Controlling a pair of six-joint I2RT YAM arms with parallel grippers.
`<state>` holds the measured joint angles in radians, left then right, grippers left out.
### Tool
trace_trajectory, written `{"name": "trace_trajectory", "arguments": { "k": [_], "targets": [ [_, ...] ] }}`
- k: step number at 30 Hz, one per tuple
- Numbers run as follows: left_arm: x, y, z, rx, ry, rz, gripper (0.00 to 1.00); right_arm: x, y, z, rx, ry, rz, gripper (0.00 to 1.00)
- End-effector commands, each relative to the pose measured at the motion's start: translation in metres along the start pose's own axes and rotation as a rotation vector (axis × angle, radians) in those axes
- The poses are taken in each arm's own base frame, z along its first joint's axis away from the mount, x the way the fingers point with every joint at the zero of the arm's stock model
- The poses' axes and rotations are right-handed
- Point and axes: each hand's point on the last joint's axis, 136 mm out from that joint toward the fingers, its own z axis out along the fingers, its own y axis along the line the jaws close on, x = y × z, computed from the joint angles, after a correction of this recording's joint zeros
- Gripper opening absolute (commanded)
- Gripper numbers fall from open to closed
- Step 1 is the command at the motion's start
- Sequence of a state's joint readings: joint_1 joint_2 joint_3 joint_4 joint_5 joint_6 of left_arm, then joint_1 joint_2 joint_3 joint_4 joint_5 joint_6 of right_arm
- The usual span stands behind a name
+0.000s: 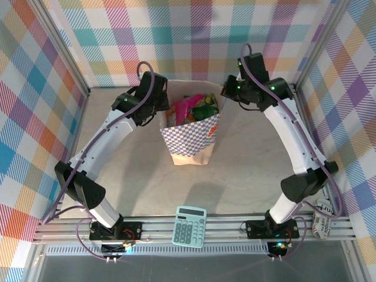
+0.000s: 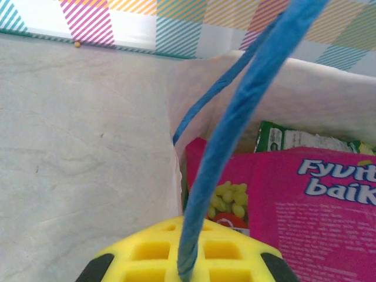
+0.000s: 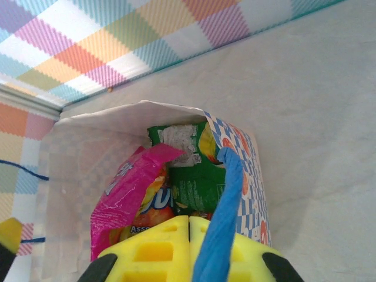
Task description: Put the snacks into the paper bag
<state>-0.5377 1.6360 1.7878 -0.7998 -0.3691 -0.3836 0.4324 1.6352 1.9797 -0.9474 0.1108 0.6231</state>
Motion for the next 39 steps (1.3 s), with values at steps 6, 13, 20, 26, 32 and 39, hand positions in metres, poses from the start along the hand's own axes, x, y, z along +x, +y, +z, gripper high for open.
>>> {"name": "trace_trajectory", "arguments": {
  "k": [6, 13, 20, 26, 32, 39],
  "targets": [
    [-0.023, -0.025, -0.023, 0.055, -0.116, -0.004, 0.00, -0.035, -0.011, -0.040, -0.065, -0.154, 0.043, 0.00],
    [-0.001, -0.015, -0.030, 0.066, -0.088, -0.033, 0.07, -0.031, -0.026, -0.028, -0.058, -0.120, 0.084, 0.00],
    [0.001, -0.011, -0.045, 0.093, -0.089, -0.040, 0.37, -0.015, -0.027, -0.012, -0.081, -0.032, 0.084, 0.16],
    [-0.005, 0.002, -0.064, 0.071, -0.119, -0.022, 0.57, -0.006, -0.027, -0.027, -0.104, -0.029, 0.076, 0.48],
    [-0.004, 0.019, -0.087, 0.056, -0.153, -0.001, 0.69, -0.005, -0.032, -0.062, -0.096, -0.095, -0.008, 0.66],
    [0.011, 0.042, -0.098, 0.018, -0.175, 0.074, 0.82, 0.001, -0.053, -0.084, -0.025, -0.164, -0.084, 0.78]
  ]
}}
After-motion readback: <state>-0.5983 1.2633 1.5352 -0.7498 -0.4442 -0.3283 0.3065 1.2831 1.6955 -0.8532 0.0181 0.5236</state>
